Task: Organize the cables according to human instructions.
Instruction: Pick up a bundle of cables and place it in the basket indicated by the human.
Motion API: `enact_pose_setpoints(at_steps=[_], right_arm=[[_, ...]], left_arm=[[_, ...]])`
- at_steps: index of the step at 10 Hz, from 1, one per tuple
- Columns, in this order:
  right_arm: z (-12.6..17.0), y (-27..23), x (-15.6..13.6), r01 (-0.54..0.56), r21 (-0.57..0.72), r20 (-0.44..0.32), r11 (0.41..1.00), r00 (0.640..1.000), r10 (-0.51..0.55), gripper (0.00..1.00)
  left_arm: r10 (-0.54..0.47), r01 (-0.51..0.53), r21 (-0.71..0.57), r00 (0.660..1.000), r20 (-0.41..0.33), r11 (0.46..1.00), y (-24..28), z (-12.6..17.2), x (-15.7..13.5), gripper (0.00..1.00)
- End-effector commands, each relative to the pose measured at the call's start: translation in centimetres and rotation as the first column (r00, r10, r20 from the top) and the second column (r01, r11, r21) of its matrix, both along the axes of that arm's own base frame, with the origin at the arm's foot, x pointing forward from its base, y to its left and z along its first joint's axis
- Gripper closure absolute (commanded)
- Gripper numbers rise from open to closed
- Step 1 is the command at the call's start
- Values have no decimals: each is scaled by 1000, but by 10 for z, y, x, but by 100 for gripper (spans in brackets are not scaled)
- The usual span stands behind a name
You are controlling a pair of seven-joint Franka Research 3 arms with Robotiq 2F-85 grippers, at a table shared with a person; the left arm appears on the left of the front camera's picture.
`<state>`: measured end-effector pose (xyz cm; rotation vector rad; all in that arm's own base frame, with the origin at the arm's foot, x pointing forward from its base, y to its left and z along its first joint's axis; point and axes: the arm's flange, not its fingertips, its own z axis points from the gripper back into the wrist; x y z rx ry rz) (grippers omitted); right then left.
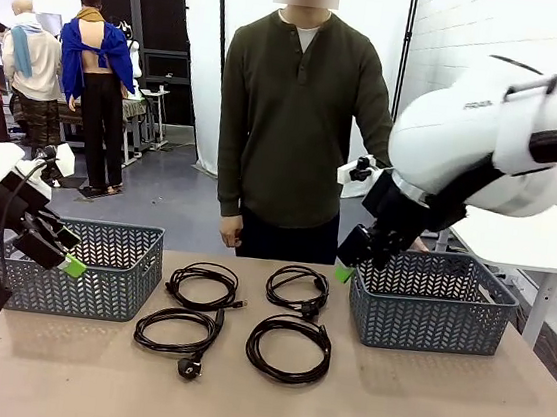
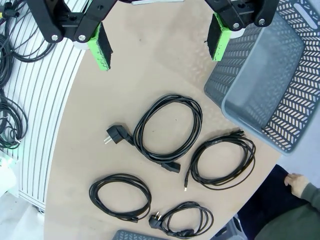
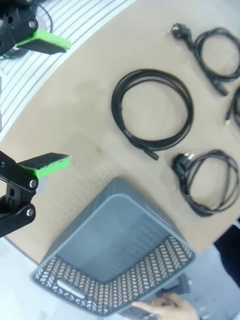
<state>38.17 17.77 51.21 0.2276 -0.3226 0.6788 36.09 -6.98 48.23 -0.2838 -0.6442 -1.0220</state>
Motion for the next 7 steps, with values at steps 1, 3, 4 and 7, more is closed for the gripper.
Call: enact_pose_setpoints(at_steps=[1,3,4,7], right_arm=[[-2,10,8,35,-54,-67,998,997,-38,0],[-4,6,4,13,-22,-30,1000,999,-13,0],[-4,6,4,13,-22,-30,1000,999,-13,0],[-4,9,5,15,-30,-41,999,999,-16,0]], left_arm=[[-17,17,-14,1000,2,1000,3,-2,2,0],[-17,17,-14,1000,2,1000,3,-2,2,0],[-17,17,-14,1000,2,1000,3,-2,2,0],[-17,17,-14,1000,2,1000,3,-2,2,0]])
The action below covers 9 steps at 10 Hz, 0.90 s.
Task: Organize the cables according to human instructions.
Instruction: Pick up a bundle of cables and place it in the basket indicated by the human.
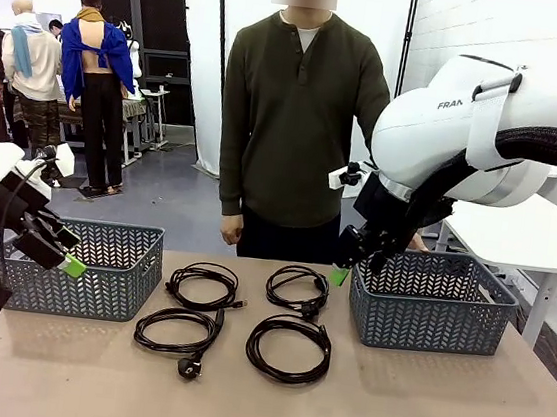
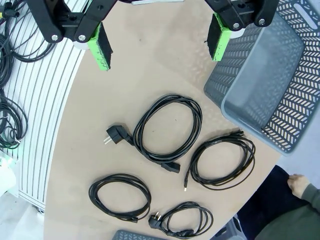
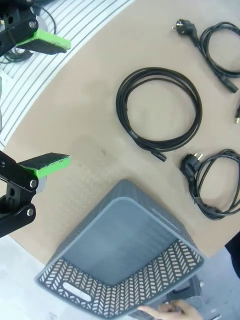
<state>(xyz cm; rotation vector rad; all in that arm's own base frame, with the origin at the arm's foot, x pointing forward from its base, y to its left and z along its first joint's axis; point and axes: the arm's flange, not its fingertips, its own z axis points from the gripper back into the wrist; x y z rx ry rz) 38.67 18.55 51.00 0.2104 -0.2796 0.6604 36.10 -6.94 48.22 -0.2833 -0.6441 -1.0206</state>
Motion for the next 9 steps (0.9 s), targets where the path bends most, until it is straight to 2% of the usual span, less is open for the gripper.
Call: enact_pose_setpoints(at_steps=[1,3,4,7,9], right_arm=[[4,8,5,161,-8,-71,987,984,-162,0],[-5,20,16,291,-14,-155,956,944,-290,0],[-12,25,19,344,-25,-164,939,925,-343,0],[-32,38,23,411,-54,-184,910,892,-414,0],[-45,42,29,469,-67,-169,881,865,-473,0]], left_arm=[[-18,18,-14,1000,2,1000,3,-2,2,0],[-18,18,-14,1000,2,1000,3,-2,2,0],[-18,18,-14,1000,2,1000,3,-2,2,0],[-18,18,-14,1000,2,1000,3,-2,2,0],[-18,18,-14,1000,2,1000,3,-2,2,0]])
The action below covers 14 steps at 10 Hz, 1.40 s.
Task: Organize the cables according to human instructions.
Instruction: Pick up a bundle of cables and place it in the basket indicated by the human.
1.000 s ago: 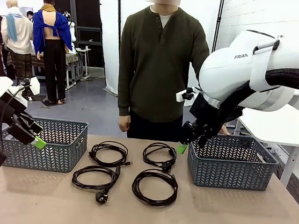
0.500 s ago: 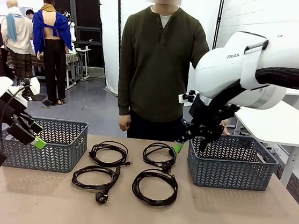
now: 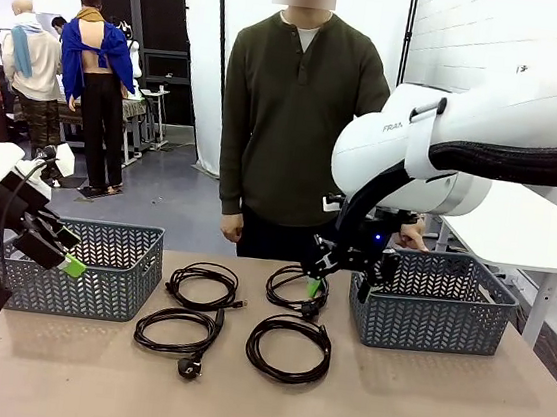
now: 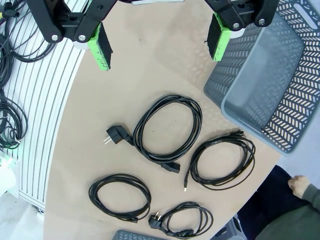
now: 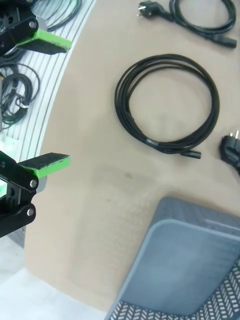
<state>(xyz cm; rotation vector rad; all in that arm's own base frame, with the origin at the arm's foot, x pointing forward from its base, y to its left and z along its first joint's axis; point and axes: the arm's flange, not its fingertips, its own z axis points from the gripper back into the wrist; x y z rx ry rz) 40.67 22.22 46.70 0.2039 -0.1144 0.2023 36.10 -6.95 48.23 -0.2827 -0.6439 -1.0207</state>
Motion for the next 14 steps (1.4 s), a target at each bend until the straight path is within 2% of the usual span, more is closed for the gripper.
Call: enact_pose_setpoints(at_steps=[1,5,11,14], right_arm=[[-11,7,13,83,-48,43,995,996,-81,0],[-41,11,30,164,-87,28,983,986,-162,0],[-81,22,53,175,-119,-57,977,981,-183,0],[-96,29,61,177,-152,-74,972,979,-189,0]], left_arm=[[-19,19,-15,1000,2,1000,3,-2,2,0],[-19,19,-15,1000,2,1000,3,-2,2,0],[-19,19,-15,1000,2,1000,3,-2,2,0],[-19,19,-15,1000,2,1000,3,-2,2,0]])
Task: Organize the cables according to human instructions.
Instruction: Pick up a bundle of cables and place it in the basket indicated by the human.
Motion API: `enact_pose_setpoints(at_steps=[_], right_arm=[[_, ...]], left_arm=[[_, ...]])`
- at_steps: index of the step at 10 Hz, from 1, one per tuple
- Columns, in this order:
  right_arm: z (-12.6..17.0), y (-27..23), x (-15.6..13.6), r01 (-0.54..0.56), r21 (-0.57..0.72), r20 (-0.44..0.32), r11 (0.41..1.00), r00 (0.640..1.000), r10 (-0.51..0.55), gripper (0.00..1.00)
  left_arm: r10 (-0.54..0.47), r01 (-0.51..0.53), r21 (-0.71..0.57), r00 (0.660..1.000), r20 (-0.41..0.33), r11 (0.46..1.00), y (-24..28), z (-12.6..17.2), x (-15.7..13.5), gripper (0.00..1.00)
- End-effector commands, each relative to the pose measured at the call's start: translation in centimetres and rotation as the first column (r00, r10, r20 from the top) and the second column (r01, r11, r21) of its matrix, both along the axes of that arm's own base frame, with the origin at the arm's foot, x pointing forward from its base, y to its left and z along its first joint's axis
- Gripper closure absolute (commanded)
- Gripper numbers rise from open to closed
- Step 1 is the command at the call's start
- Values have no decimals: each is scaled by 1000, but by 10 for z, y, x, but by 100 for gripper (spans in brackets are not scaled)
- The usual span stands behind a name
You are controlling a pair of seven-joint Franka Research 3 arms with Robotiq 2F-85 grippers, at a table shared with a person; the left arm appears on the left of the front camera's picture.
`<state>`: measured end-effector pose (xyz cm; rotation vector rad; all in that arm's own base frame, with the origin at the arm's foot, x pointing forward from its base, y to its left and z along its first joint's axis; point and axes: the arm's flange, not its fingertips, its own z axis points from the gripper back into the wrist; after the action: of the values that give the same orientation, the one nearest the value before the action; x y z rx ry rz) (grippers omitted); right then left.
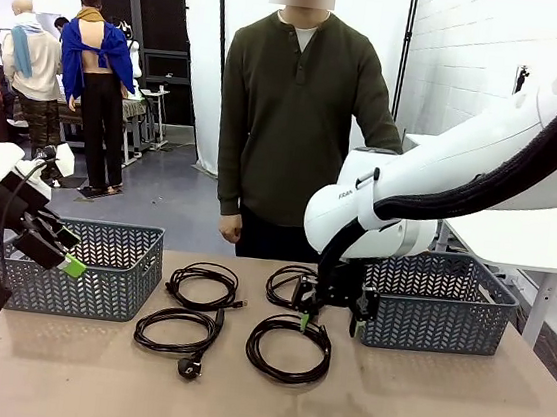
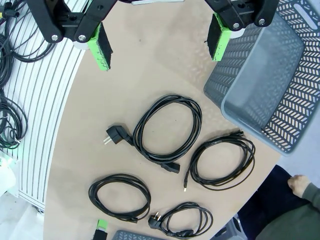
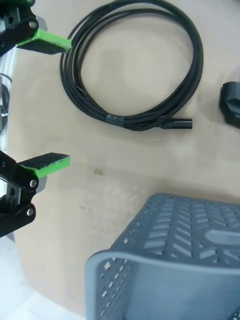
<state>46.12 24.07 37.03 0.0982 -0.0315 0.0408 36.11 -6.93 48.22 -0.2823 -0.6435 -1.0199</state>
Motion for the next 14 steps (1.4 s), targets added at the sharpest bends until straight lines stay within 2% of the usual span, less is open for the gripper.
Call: enact_pose_setpoints(at_steps=[1,7,14], right_arm=[[-1,11,7,28,-42,-5,999,1000,-29,0],[-3,2,2,3,-7,-4,1000,1000,-3,0],[-22,12,22,3,-42,-32,999,999,-4,0]], left_arm=[[-19,19,-15,1000,2,1000,3,-2,2,0],[-19,19,-15,1000,2,1000,3,-2,2,0],[-19,19,-15,1000,2,1000,3,-2,2,0]])
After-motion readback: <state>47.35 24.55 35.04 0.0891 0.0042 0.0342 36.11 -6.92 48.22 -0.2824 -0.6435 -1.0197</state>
